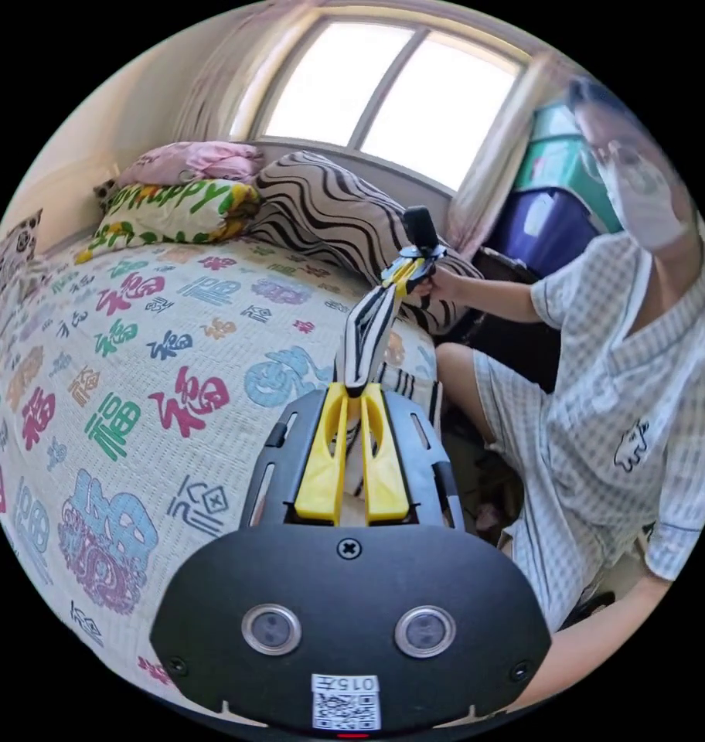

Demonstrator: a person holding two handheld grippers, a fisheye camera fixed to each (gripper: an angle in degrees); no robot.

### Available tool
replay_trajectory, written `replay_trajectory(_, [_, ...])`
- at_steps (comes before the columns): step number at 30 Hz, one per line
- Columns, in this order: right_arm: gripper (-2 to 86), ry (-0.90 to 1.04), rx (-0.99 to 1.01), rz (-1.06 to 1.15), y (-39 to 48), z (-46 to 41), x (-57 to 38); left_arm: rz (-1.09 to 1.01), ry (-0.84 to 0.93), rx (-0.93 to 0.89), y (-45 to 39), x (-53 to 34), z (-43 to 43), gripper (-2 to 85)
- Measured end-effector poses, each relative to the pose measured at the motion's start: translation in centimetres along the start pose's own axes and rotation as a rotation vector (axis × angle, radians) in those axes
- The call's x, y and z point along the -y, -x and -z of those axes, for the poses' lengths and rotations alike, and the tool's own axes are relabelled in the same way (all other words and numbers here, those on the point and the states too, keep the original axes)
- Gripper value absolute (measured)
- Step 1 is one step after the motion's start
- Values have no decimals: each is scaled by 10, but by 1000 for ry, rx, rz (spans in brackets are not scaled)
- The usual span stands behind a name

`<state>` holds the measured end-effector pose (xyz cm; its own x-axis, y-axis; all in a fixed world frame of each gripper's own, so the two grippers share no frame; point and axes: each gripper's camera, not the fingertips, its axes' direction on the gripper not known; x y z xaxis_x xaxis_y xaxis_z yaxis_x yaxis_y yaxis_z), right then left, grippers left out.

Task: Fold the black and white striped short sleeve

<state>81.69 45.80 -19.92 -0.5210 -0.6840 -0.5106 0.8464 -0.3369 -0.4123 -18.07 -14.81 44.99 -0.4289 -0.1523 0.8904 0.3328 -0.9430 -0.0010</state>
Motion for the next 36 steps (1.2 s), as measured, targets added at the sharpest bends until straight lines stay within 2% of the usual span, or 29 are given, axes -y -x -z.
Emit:
replay_trajectory(3, [47,91,-43,61,70,-27,-26,-38,83,47,-81,-31,-23,5])
replay_trajectory(5, [47,220,-101,70,107,-65,-48,-34,179,82,-126,-54,-57,7])
replay_trajectory(8, [48,358,-150,52,126,-113,-68,0,261,125,-156,-74,-99,9])
replay_trajectory(11, [52,416,-177,23,132,-139,-75,42,274,167,-170,-81,-118,13])
replay_trajectory(16, [58,404,-147,-86,131,-120,-76,94,317,207,-183,-75,-110,25])
replay_trajectory(19, [59,359,-164,-183,132,-93,-83,207,338,196,-179,-73,-90,40])
replay_trajectory(23, [59,213,-144,-256,140,-70,-81,329,102,83,-183,-54,-62,59])
replay_trajectory(24, [58,200,-139,-254,140,-73,-79,333,91,73,-184,-50,-67,60])
replay_trajectory(27, [52,237,-81,-296,125,-107,-75,355,164,70,-176,-36,-117,56])
replay_trajectory(28, [36,307,-75,-341,112,-127,-78,364,231,86,-169,-37,-143,51])
replay_trajectory(30, [23,320,-18,-393,96,-138,-85,397,322,123,-157,-43,-173,38])
replay_trajectory(33, [17,215,58,-440,85,-105,-93,400,300,79,-153,-34,-159,27])
replay_trajectory(36, [21,24,47,-483,73,-50,-100,421,193,47,-147,-19,-119,22])
